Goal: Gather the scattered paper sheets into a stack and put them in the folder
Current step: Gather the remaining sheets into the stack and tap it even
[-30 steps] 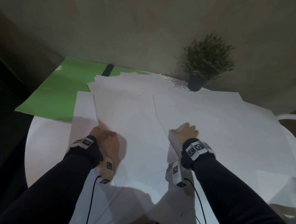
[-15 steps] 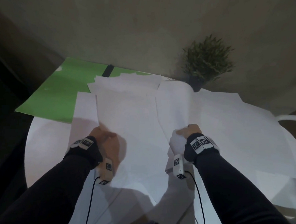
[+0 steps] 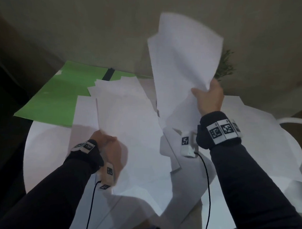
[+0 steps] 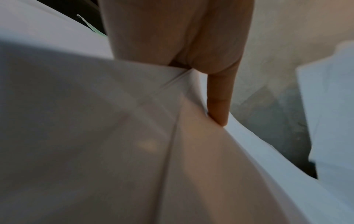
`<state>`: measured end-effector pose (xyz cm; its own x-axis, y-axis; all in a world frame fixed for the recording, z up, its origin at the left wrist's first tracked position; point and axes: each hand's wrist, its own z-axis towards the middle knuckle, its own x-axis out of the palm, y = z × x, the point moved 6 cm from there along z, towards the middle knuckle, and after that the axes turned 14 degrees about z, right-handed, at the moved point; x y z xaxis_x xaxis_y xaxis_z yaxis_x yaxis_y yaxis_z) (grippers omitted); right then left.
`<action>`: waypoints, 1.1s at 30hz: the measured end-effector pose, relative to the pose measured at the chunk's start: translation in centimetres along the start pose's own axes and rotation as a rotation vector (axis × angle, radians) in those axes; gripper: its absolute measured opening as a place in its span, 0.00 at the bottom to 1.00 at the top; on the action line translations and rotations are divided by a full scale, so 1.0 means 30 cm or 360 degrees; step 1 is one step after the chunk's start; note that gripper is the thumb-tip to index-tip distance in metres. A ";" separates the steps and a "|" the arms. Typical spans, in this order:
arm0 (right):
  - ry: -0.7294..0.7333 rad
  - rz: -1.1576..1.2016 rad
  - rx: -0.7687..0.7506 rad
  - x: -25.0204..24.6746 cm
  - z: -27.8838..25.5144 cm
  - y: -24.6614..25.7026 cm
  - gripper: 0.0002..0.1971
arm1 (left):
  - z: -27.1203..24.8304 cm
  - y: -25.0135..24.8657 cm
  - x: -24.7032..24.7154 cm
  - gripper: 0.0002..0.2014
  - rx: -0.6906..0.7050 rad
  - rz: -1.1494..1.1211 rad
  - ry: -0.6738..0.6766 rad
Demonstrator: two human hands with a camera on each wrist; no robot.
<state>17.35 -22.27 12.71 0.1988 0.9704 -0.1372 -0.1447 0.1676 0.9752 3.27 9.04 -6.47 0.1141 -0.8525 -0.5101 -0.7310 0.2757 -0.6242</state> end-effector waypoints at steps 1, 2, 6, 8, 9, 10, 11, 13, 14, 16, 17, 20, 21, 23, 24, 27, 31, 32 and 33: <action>-0.0029 0.0191 -0.0016 -0.001 -0.002 0.036 0.19 | 0.000 -0.003 0.002 0.08 0.0009 0.0019 -0.0002; -0.0040 0.0368 -0.0006 -0.002 -0.004 0.062 0.19 | -0.004 -0.009 0.001 0.07 0.0022 0.0046 -0.0009; 0.0099 0.1012 0.0222 0.029 -0.014 0.089 0.15 | -0.004 -0.010 -0.007 0.06 0.0035 0.0120 -0.0016; 0.0098 0.1231 0.0415 0.055 -0.023 0.031 0.20 | -0.002 -0.001 -0.004 0.07 0.0011 0.0090 0.0016; 0.0083 0.1226 0.0513 0.068 -0.034 -0.008 0.23 | 0.001 0.001 -0.002 0.07 0.0000 0.0077 0.0027; 0.0081 0.1142 0.0599 0.080 -0.048 -0.052 0.25 | 0.000 0.001 -0.002 0.07 -0.0003 0.0084 0.0022; 0.0117 0.1015 0.0669 0.093 -0.066 -0.097 0.25 | 0.001 0.001 -0.002 0.06 -0.0013 0.0109 0.0019; 0.0328 0.0683 0.0784 0.126 -0.114 -0.188 0.22 | -0.004 -0.007 -0.005 0.09 -0.0008 0.0179 -0.0003; 0.0462 0.0495 0.0829 0.144 -0.137 -0.235 0.20 | -0.001 -0.006 -0.005 0.13 -0.0010 0.0206 -0.0013; 0.0660 0.0043 0.0888 0.160 -0.177 -0.323 0.18 | 0.006 0.005 -0.001 0.16 -0.0052 0.0144 -0.0005; 0.0734 -0.0201 0.0909 0.161 -0.194 -0.361 0.19 | 0.003 0.004 -0.002 0.16 -0.0069 0.0066 -0.0001; 0.0861 -0.0751 0.0947 0.159 -0.247 -0.448 0.31 | -0.008 0.006 0.001 0.24 -0.0172 -0.0207 0.0019; 0.0893 -0.0810 0.0927 0.168 -0.268 -0.464 0.32 | -0.013 0.008 0.006 0.29 -0.0240 -0.0368 0.0079; 0.0972 -0.0786 0.0892 0.195 -0.306 -0.484 0.31 | -0.015 0.012 0.022 0.36 -0.0320 -0.0633 0.0218; 0.1028 -0.0730 0.0890 0.212 -0.322 -0.492 0.31 | -0.001 0.026 0.030 0.42 -0.0331 -0.0665 0.0266; 0.1182 -0.0550 0.0897 0.264 -0.352 -0.494 0.37 | 0.066 0.080 0.043 0.44 -0.0249 -0.0525 0.0283; 0.1026 -0.0590 0.0842 0.259 -0.310 -0.492 0.38 | 0.083 0.063 0.005 0.19 -0.0031 -0.0201 0.0098; 0.0905 -0.0664 0.0823 0.235 -0.285 -0.489 0.33 | 0.092 0.062 0.001 0.20 0.0021 -0.0176 0.0092; 0.0793 -0.0725 0.0833 0.207 -0.261 -0.494 0.31 | 0.091 0.055 -0.005 0.19 0.0063 -0.0131 0.0104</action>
<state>13.14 -17.38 -3.95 -0.3383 0.8115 -0.4764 0.3370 0.5772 0.7438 3.87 10.84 -9.03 0.1278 -0.8997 -0.4173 -0.6938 0.2196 -0.6859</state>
